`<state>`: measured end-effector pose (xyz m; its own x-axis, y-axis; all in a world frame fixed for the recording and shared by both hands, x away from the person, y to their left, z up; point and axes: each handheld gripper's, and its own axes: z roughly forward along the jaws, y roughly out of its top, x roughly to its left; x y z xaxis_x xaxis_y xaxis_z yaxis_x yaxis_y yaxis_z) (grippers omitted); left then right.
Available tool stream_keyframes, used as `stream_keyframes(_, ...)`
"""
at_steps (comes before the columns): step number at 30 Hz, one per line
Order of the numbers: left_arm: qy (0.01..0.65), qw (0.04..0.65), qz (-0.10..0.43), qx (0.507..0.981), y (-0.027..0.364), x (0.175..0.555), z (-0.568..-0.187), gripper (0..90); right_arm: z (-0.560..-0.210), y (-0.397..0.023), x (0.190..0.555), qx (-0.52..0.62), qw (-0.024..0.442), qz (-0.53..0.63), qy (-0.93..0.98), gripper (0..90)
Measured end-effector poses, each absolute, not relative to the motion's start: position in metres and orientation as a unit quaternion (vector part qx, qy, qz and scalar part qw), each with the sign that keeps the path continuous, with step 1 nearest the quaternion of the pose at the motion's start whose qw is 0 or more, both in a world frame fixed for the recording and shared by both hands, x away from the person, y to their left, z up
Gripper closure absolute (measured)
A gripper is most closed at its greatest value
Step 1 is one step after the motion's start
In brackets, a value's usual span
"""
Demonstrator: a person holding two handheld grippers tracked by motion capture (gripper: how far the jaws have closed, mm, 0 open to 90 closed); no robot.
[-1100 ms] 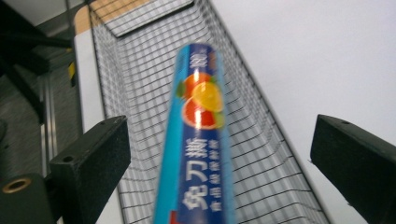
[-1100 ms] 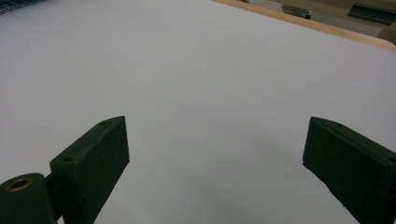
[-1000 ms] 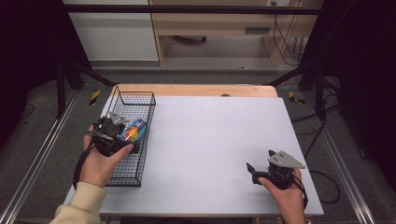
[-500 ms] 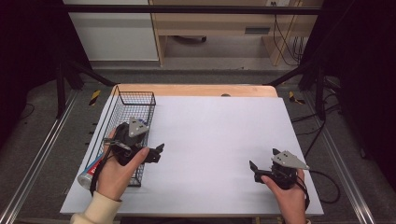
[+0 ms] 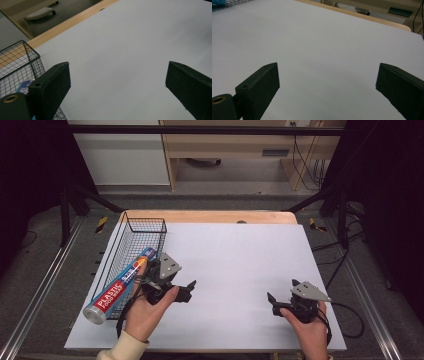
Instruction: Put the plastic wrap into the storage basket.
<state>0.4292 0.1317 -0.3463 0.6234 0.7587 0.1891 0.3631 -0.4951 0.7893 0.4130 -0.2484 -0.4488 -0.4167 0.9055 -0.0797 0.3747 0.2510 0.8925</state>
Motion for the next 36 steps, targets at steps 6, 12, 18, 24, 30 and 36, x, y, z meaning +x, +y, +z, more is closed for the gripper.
stream_keyframes(6, 0.328, 0.383, 0.259, 0.824, 0.118, 0.43, -0.367, 6.7, -0.449, -0.248, 0.413, 0.44, 0.314, 0.425, 0.727, 5.5)
stream_keyframes(12, 0.315, 0.394, 0.246, 0.827, 0.106, 0.431, -0.386, 6.7, -0.449, -0.248, 0.413, 0.439, 0.315, 0.424, 0.728, 5.5)
stream_keyframes(18, 0.312, 0.403, 0.231, 0.829, 0.098, 0.434, -0.404, 6.6, -0.449, -0.248, 0.413, 0.438, 0.315, 0.421, 0.729, 5.6)
stream_keyframes(24, 0.308, 0.394, 0.224, 0.837, 0.095, 0.435, -0.424, 6.6, -0.449, -0.248, 0.412, 0.437, 0.315, 0.419, 0.731, 5.6)
stream_keyframes(30, 0.309, 0.378, 0.216, 0.846, 0.097, 0.437, -0.441, 6.7, -0.451, -0.247, 0.413, 0.438, 0.313, 0.415, 0.734, 5.5)
stream_keyframes(36, 0.313, 0.358, 0.208, 0.854, 0.103, 0.437, -0.451, 6.7, -0.454, -0.248, 0.414, 0.446, 0.301, 0.419, 0.732, 5.3)
